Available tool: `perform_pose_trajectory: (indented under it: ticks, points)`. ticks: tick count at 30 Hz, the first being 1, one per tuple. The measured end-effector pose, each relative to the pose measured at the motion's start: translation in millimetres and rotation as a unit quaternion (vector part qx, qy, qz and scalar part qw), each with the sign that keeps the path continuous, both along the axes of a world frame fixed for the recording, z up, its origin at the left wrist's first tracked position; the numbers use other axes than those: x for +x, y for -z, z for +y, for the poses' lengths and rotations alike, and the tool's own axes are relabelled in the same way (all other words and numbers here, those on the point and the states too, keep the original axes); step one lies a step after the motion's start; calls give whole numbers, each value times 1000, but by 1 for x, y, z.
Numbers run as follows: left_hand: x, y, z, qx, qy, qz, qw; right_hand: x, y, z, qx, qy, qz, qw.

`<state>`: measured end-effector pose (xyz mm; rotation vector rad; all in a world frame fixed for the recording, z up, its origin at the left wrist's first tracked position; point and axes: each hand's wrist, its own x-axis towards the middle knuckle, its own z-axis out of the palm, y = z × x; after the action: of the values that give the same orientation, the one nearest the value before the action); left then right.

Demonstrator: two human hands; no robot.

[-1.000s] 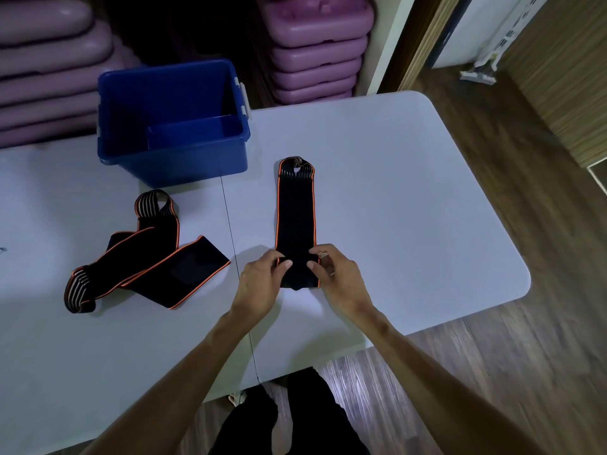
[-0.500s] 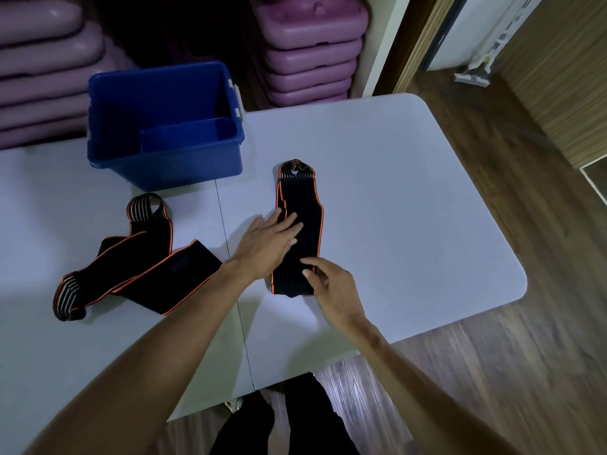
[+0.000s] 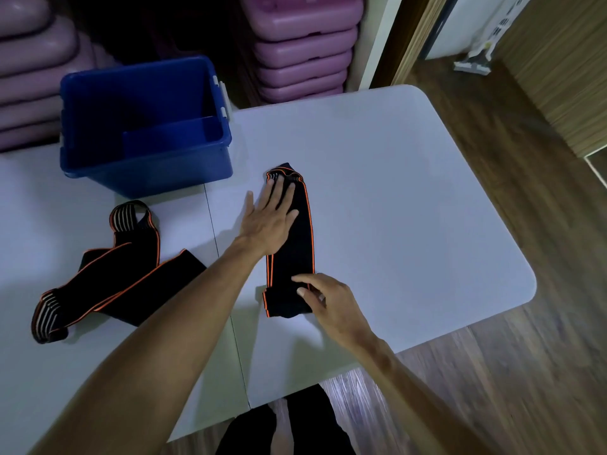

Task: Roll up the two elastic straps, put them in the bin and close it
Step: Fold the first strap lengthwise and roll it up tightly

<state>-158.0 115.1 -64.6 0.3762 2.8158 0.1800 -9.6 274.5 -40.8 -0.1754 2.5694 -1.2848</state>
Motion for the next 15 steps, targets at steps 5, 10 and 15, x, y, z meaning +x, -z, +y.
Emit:
perform_pose_trajectory:
  ticks: [5, 10, 15]
  points:
    - [-20, 0, -8, -13, 12, -6, 1000, -14, -3, 6, 4, -9, -8, 1000]
    - [-27, -1, -19, -15, 35, 14, 999, -22, -5, 9, -15, -17, -24, 999]
    - [-28, -2, -26, -15, 47, 66, 997, -15, -13, 10, -30, -29, -28, 999]
